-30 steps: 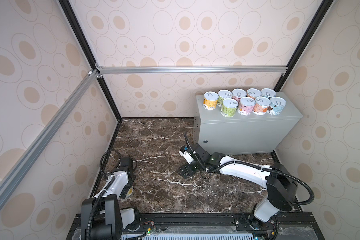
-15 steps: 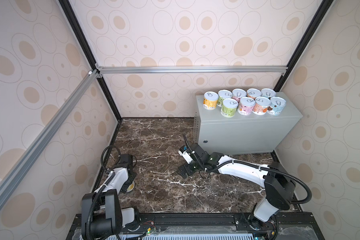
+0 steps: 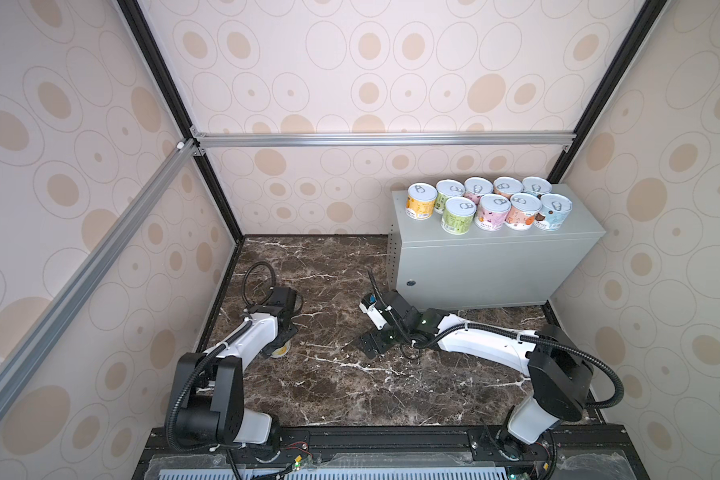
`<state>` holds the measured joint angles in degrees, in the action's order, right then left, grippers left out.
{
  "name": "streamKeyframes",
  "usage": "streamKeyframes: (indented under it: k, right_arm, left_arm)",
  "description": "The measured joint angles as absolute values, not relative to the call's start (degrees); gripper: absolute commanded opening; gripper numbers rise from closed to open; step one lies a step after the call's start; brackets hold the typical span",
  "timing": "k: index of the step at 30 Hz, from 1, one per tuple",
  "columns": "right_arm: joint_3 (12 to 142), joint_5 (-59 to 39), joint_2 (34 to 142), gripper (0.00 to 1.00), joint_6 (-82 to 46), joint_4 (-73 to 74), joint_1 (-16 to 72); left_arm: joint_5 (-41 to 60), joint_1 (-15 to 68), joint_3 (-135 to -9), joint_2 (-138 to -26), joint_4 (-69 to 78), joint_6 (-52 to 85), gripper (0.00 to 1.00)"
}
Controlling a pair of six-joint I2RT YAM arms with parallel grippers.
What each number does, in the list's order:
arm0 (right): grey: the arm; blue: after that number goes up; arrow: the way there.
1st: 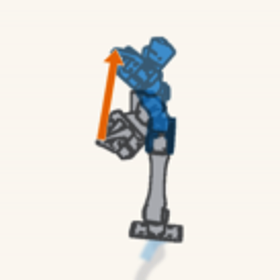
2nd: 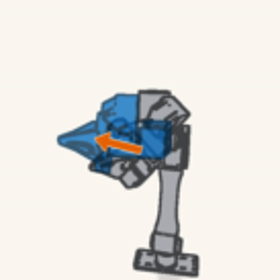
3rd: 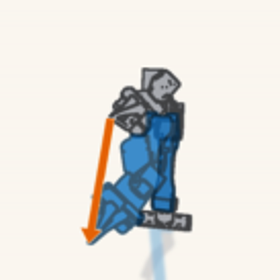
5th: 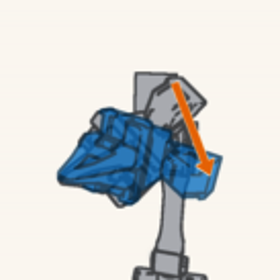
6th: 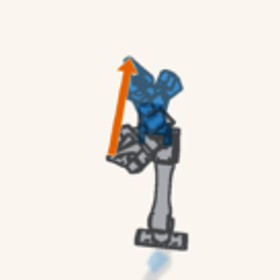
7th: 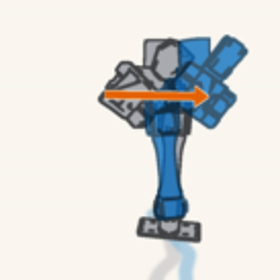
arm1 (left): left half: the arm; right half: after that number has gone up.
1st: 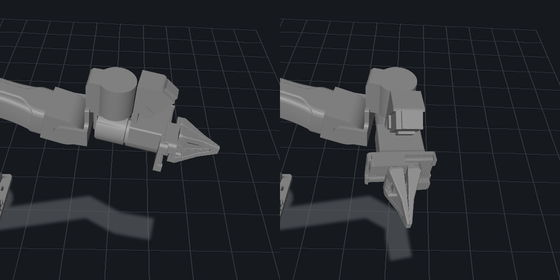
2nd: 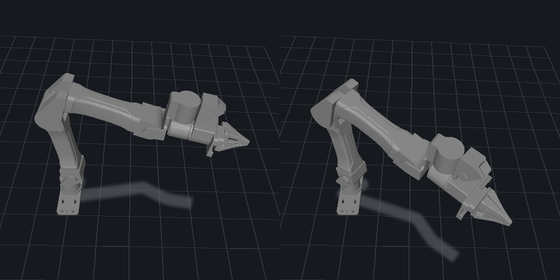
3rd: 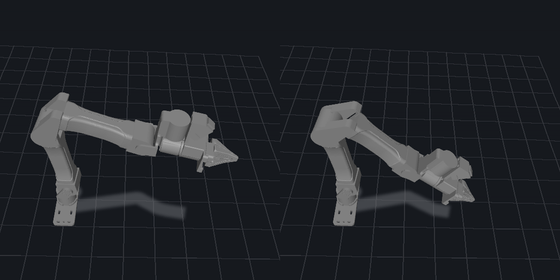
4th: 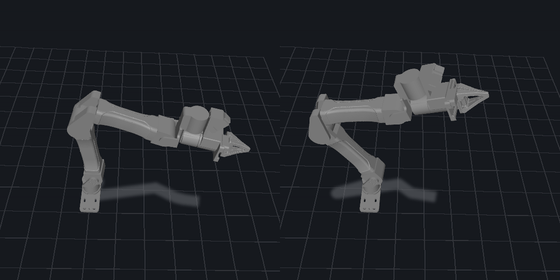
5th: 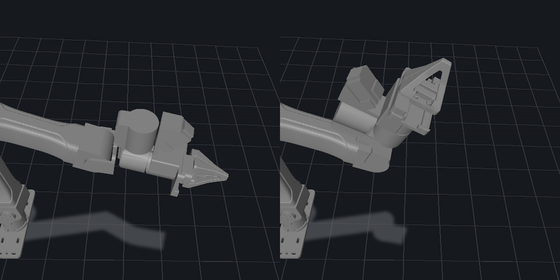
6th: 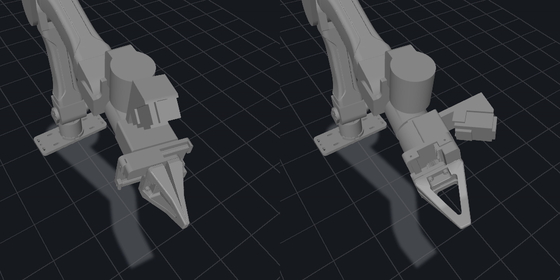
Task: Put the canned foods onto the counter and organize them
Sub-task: 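Close the left gripper around the yellow can and lift it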
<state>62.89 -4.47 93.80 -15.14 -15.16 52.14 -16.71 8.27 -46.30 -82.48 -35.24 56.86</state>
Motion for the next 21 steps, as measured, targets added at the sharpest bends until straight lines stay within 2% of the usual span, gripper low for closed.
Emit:
streamKeyframes:
  k: [12, 21]
  right_arm:
    - [53.7, -2.9, 81.4, 0.99, -16.5, -15.0, 48.2]
    - [53.0, -1.4, 73.5, 0.99, -16.2, -20.4, 46.0]
  left_arm:
    - [-18.6, 23.7, -52.6, -89.9, -36.1, 56.9, 0.74]
    - [-19.2, 34.6, -55.2, -94.7, -35.1, 57.3, 0.76]
